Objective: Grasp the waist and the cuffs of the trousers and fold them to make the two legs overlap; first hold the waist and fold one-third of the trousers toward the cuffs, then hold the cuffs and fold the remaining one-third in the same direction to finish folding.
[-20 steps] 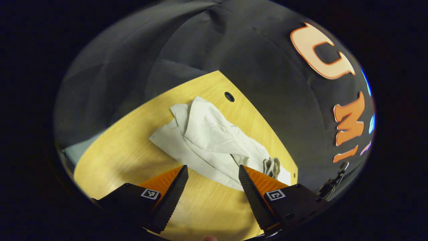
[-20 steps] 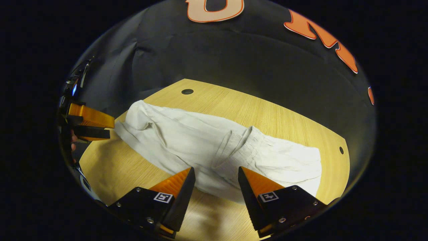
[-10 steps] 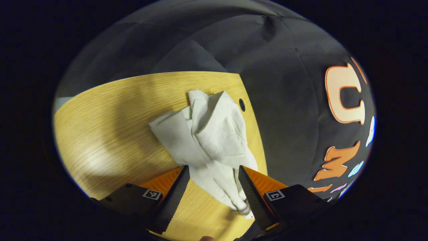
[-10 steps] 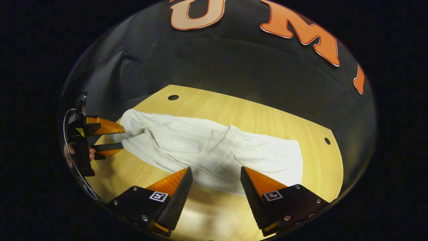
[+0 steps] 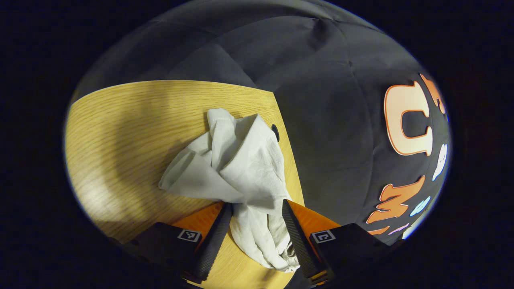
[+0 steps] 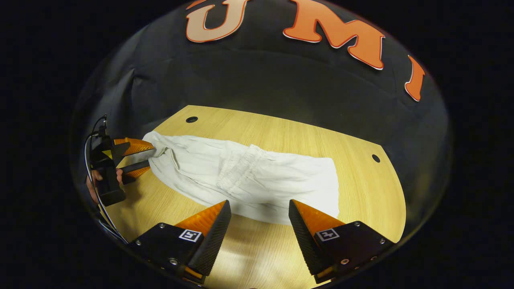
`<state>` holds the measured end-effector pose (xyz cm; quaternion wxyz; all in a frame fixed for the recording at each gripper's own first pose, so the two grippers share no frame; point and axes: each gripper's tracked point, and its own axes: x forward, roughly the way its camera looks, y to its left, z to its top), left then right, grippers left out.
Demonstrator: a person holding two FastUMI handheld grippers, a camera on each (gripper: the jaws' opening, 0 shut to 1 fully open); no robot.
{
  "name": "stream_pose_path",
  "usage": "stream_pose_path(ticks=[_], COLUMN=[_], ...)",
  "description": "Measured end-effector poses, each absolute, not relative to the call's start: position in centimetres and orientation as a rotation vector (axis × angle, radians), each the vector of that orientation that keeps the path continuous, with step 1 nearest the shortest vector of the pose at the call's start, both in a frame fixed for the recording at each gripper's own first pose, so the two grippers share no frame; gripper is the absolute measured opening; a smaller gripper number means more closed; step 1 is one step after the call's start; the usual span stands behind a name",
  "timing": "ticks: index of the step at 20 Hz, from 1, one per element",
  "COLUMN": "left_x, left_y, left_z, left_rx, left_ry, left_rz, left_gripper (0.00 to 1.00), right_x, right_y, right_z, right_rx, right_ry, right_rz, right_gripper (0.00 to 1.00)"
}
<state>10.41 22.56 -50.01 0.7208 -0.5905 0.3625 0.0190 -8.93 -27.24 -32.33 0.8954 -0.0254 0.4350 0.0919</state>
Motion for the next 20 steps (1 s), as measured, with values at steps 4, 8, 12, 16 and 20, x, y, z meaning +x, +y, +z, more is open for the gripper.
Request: stream_pose_path(ticks=[4, 8, 12, 16, 20], left_x=[9.5, 9.8, 10.2, 10.7, 9.9], left_y=[22.9, 23.2, 22.8, 21.6, 21.4], left_z=[-52.2, -51.8, -49.8, -50.4, -50.6], left_rx=[-1.358, -1.380, -1.192, -0.891, -0.507], left_ry=[0.794, 0.780, 0.852, 0.944, 0.999], left_rz=[0.115, 0.136, 0.106, 0.104, 0.115], left_gripper=[0.46, 0.29, 0.77, 0.99, 0.83], right_x=[-10.4, -11.5, -11.3, -10.4, -9.8], right_y=[-29.9, -31.6, -32.7, -32.7, -33.1], right_z=[-32.5, -33.5, -33.8, -34.1, -34.1], right_rx=[-0.051, -0.060, -0.013, 0.023, 0.054], right_ry=[0.928, 0.949, 0.954, 0.950, 0.945], right_rz=[0.154, 0.139, 0.118, 0.120, 0.113], right_gripper=[0.88, 0.88, 0.88, 0.88, 0.88])
